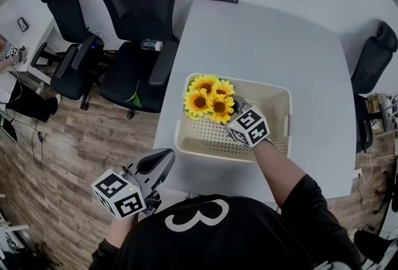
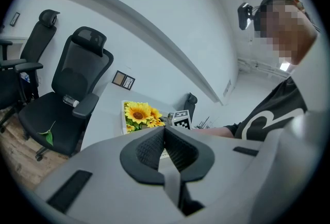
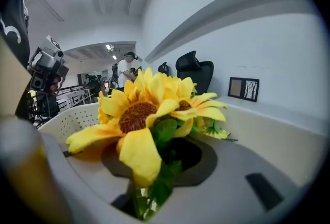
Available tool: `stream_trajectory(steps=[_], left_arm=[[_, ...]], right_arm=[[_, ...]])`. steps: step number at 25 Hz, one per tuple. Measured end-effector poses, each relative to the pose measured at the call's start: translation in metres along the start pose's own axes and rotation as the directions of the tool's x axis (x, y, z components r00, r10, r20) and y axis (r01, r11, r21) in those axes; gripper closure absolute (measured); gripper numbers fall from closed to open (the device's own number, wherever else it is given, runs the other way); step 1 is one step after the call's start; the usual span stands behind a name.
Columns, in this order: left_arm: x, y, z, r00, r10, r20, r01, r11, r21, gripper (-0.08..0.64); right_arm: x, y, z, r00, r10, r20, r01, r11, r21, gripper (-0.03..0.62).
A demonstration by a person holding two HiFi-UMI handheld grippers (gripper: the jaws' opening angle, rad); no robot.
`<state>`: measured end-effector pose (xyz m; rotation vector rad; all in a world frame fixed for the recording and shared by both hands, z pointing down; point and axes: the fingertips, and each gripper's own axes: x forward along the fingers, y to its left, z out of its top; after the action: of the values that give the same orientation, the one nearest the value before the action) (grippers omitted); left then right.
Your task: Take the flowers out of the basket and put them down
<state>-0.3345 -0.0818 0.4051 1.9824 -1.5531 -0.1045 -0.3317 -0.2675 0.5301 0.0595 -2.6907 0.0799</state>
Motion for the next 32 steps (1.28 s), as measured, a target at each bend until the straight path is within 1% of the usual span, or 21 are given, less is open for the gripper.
stream_trajectory(steps=[10,14,22,26,29,32], left_arm=[[0.0,-0.005,0.001,1.0,-0.018,-0.001,0.018,1.0,0.015,0.548],[0.001,-0.007,-0.001,1.0,-0.03,-0.008,0.03,0.999,0.019,0.548],[0.0,-0.014,0.001,0.998,-0.066,-0.015,0.066,0.997,0.042,0.548],[-0.001,-0.02,0.004,0.996,-0.082,-0.019,0.083,0.995,0.055,0.548],[-0.003,-0.025,0.006,0.995,-0.095,-0.022,0.097,0.992,0.079,0.548],[-0.007,-0.027,0.008,0.995,-0.099,-0.023,0.101,0.991,0.084,0.548]], right_arm=[[-0.009,0.003,0.001,1.0,0.004,-0.001,-0.004,1.0,-0.003,0.466],[-0.014,0.004,0.003,1.0,-0.008,0.007,0.008,1.0,-0.005,0.469],[-0.03,0.005,0.018,0.998,-0.039,0.045,0.039,0.999,-0.005,0.474],[-0.041,0.007,0.032,0.996,-0.05,0.072,0.051,0.999,-0.018,0.476],[-0.05,0.01,0.047,0.993,-0.06,0.102,0.064,0.997,-0.039,0.476],[-0.059,0.015,0.063,0.988,-0.068,0.136,0.076,0.996,-0.052,0.476]])
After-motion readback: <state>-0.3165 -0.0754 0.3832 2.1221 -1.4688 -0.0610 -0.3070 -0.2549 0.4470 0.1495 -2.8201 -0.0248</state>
